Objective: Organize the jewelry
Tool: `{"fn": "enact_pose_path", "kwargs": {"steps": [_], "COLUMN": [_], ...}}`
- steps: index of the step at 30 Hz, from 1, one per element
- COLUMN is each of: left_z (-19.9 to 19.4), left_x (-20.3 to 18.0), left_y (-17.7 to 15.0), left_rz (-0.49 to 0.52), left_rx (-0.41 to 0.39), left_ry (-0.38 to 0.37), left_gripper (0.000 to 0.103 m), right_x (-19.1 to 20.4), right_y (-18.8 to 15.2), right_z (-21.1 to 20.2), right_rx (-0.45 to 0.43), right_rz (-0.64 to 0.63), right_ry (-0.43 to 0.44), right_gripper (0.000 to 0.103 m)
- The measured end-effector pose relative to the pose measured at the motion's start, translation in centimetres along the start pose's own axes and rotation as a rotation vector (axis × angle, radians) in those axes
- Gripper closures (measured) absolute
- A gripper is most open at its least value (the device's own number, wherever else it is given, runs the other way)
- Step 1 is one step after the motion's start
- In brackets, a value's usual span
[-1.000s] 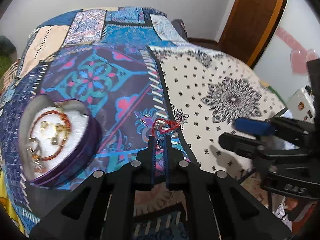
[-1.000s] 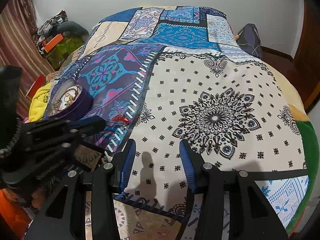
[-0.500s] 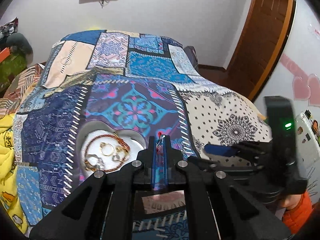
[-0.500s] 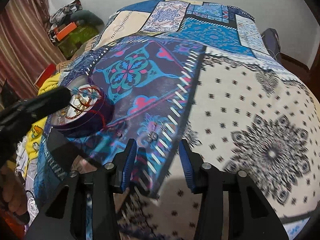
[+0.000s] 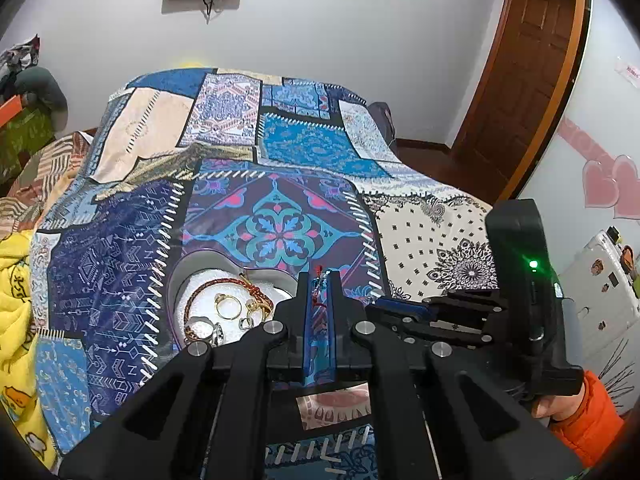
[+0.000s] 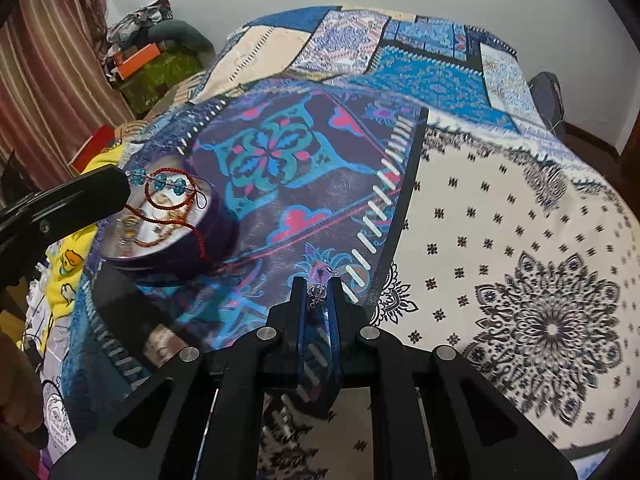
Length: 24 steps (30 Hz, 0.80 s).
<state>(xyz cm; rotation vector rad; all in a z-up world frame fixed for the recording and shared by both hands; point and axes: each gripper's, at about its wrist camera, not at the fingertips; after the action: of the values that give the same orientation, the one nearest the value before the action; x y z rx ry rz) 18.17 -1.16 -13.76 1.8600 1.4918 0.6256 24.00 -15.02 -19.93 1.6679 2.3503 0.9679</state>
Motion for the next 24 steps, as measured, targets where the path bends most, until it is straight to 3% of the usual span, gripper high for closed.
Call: {"fn": "enact_pose_path", "kwargs": {"steps": [13,24], "left_z": [-4.8,-8.5], "left_x": [0.8,3.3], "left_y": [0.8,1.2], "left_rz": [-0.008,-0.037], "left_rx": [-0.079,-0.151], "left_ry": [0.063,0.115], "left_gripper": [0.098,0.098], "right_x": [3.7,7.0], "right_y": [1.3,2.1], "right_z": [-5.2,-6.1], "right_rx": [-0.139,-0.193], "right_rz": [-0.045,-0.081], "right_ry": [0.054,0.087], "right_gripper": [0.094,0.094]}}
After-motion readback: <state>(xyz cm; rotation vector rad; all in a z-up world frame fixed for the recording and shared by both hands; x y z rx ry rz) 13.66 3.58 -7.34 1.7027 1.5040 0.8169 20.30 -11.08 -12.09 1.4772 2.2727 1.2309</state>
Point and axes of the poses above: each gripper's, at about its wrist camera, not at the fingertips, and z roughly the way its jaws point, x to its left, y to its top, and after that the axes turned 11 degrees about z, right-handed
